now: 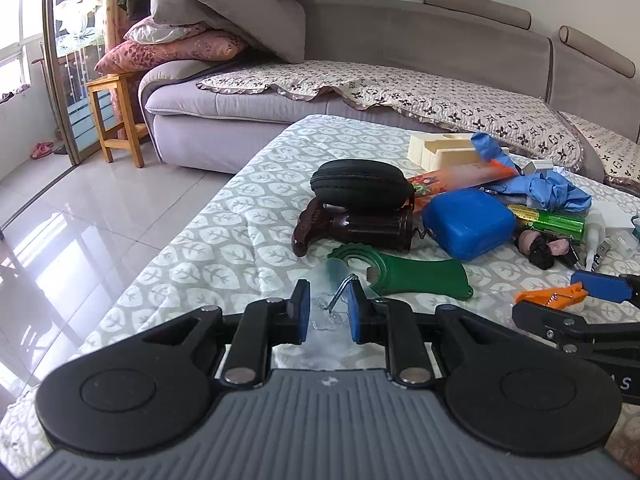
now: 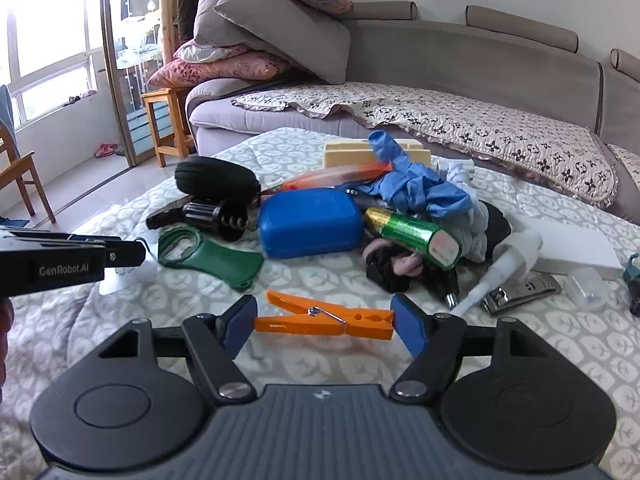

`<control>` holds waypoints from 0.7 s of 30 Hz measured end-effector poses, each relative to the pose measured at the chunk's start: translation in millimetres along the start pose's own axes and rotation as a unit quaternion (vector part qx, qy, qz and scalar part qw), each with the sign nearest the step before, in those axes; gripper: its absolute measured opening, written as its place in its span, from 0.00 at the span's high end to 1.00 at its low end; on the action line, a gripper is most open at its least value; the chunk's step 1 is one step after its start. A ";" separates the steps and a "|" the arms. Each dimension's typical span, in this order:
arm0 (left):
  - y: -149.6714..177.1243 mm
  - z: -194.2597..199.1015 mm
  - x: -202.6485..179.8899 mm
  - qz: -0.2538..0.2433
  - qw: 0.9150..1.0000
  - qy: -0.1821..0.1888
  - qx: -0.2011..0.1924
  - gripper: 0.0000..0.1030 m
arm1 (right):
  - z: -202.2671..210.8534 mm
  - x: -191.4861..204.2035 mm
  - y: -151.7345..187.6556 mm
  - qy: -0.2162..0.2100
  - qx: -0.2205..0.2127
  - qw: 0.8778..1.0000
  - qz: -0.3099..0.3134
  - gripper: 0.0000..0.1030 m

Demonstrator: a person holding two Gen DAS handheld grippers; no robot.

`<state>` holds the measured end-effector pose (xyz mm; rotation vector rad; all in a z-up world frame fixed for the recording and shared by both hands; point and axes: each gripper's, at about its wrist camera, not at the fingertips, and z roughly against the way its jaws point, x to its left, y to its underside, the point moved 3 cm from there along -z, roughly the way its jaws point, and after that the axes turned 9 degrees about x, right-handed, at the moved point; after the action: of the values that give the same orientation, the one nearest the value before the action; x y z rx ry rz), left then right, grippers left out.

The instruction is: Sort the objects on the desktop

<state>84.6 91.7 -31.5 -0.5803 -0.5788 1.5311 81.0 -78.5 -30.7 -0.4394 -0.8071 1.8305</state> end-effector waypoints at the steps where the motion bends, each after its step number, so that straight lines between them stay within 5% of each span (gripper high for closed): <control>1: 0.2 3.2 -0.2 0.000 1.000 -0.001 0.000 0.80 | 2.8 0.2 1.0 -0.001 0.000 1.000 -0.001 0.30; 21: 23.3 74.7 -65.4 -0.045 0.997 0.052 -0.017 0.80 | 104.2 -20.9 48.2 0.024 -0.032 0.999 -0.027 0.30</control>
<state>19.5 24.6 9.1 -0.6478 -0.5444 1.4005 -8.7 -142.5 7.4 -0.4967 -0.8388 1.7425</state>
